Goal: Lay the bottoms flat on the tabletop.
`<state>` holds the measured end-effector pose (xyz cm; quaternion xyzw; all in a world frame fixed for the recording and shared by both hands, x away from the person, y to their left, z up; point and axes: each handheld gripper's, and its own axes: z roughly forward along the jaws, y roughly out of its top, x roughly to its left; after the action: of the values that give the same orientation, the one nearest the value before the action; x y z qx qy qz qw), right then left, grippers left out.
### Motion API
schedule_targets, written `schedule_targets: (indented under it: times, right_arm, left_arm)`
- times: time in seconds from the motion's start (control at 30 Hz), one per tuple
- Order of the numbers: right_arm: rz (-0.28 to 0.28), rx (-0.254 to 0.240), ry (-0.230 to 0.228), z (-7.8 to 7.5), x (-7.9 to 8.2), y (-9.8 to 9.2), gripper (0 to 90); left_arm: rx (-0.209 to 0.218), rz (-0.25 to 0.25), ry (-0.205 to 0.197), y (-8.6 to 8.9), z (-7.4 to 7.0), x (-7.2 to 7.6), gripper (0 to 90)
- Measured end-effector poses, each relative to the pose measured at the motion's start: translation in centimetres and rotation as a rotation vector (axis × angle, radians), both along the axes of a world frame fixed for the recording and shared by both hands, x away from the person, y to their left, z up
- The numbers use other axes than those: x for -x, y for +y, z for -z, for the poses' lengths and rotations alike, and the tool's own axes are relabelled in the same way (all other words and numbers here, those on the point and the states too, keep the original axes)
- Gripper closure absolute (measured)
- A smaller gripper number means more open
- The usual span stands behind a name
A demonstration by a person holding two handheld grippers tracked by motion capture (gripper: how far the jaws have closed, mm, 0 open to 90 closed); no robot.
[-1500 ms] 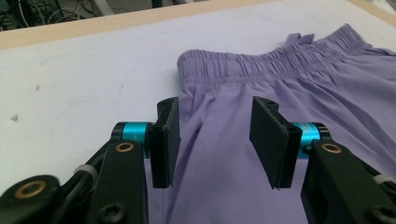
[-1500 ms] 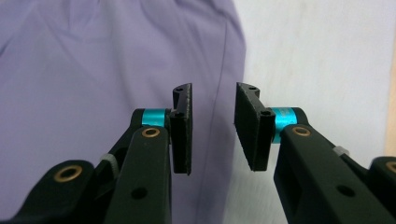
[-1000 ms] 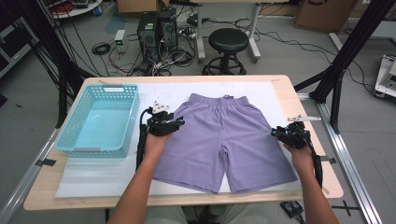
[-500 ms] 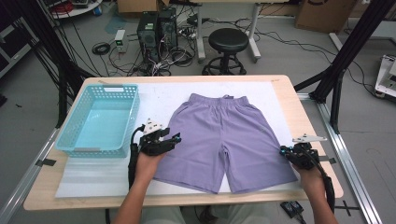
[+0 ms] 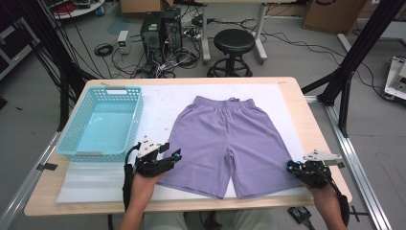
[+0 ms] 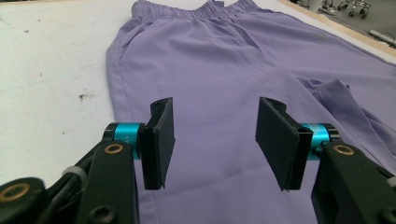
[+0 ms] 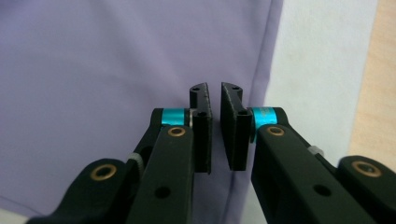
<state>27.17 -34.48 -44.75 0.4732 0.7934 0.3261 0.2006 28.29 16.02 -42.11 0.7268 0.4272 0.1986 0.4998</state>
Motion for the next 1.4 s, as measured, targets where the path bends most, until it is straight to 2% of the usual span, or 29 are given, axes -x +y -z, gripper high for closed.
schedule_targets:
  times: [0.07,0.13,0.2,0.3,0.5,0.57,0.67,0.77,0.87,1.0,1.1,1.17,1.3,1.4]
  right_arm:
    - [0.046,0.041,-0.008,-0.1,0.1,-0.5,89.4]
    - [0.068,-0.001,-0.002,-0.2,0.3,-1.2,89.0]
    - [0.055,-0.049,-0.029,-0.6,0.7,-1.3,86.8]
    - [0.008,-0.094,-0.055,-1.2,1.1,-0.3,82.8]
    - [-0.096,-0.167,-0.080,-1.9,1.5,3.7,71.2]
    - [-0.134,-0.176,-0.086,-2.0,1.7,5.0,69.9]
    - [-0.188,-0.187,-0.072,-1.9,2.2,6.9,68.0]
    - [-0.245,-0.190,-0.051,-1.7,2.7,8.7,67.6]
    - [-0.311,-0.169,-0.015,-1.0,3.1,10.7,67.7]
    - [-0.367,-0.137,0.019,-0.2,3.3,12.6,70.7]
    - [-0.387,-0.094,0.042,0.4,3.2,13.3,80.4]
    - [-0.393,-0.083,0.037,0.3,3.3,13.6,90.0]
    - [-0.439,-0.074,0.048,0.2,3.5,14.2,90.0]
    - [-0.483,-0.087,0.065,0.2,3.8,14.7,90.0]
  left_arm:
    - [0.003,0.000,0.002,0.1,0.1,0.3,46.8]
    - [0.004,0.005,0.001,0.2,0.2,0.5,46.6]
    - [0.010,0.007,0.000,0.2,0.4,0.7,46.4]
    - [0.014,0.011,-0.002,0.4,0.6,0.9,46.4]
    - [0.021,0.012,-0.010,0.8,0.7,1.2,45.4]
    - [0.023,0.011,-0.008,1.0,0.8,1.3,45.0]
    - [0.019,0.010,-0.008,1.3,0.9,1.5,44.9]
    - [0.022,0.003,-0.011,1.6,0.9,1.7,44.9]
    - [0.018,0.003,-0.013,1.8,1.0,1.9,44.9]
    - [0.018,-0.005,-0.012,2.1,1.1,2.0,44.9]
    - [0.017,-0.005,-0.013,2.4,1.1,2.0,44.9]
    - [0.025,-0.007,-0.017,2.5,1.1,2.0,44.9]
    - [0.029,-0.001,-0.020,2.7,1.1,2.0,44.9]
    - [0.033,0.002,-0.020,2.7,1.2,1.9,44.9]
